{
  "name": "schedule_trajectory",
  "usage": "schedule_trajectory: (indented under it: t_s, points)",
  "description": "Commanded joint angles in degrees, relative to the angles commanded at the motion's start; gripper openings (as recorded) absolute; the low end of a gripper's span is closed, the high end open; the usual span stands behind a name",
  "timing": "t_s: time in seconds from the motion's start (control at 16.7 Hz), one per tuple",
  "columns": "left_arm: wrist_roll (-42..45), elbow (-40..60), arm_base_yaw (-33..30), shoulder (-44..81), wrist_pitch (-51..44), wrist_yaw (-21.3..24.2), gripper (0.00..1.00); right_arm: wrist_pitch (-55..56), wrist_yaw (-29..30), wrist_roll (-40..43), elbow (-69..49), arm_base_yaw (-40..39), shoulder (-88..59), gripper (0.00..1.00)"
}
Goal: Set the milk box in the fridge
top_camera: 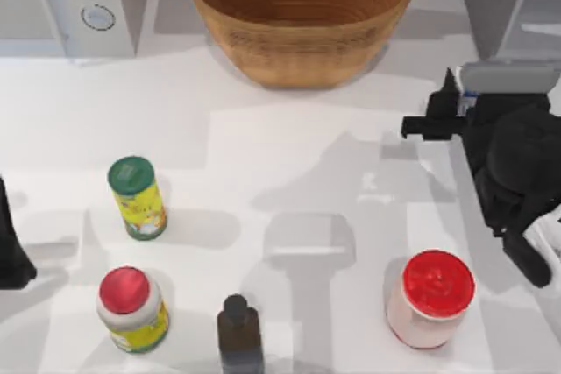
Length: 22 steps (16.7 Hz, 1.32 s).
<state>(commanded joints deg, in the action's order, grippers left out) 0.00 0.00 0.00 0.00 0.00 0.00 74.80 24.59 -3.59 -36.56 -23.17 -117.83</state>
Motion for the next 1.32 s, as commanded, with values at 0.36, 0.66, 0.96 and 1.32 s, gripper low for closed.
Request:
schedule_trajectory:
  t_s: [0.36, 0.66, 0.96, 1.32]
  points:
    - [0.0, 0.0, 0.0, 0.0, 0.0, 0.0, 1.0, -8.9, 0.1, 0.1, 0.1, 0.2, 8.8, 0.0]
    - [0.0, 0.0, 0.0, 0.0, 0.0, 0.0, 1.0, -17.1, 0.1, 0.0, 0.0, 0.2, 16.8, 0.0]
    - [0.0, 0.0, 0.0, 0.0, 0.0, 0.0, 1.0, -20.2, 0.0, 0.0, -0.1, -0.1, 19.8, 0.0]
    - [0.0, 0.0, 0.0, 0.0, 0.0, 0.0, 1.0, -21.6, -1.7, -0.3, 0.8, 0.3, 22.9, 0.0]
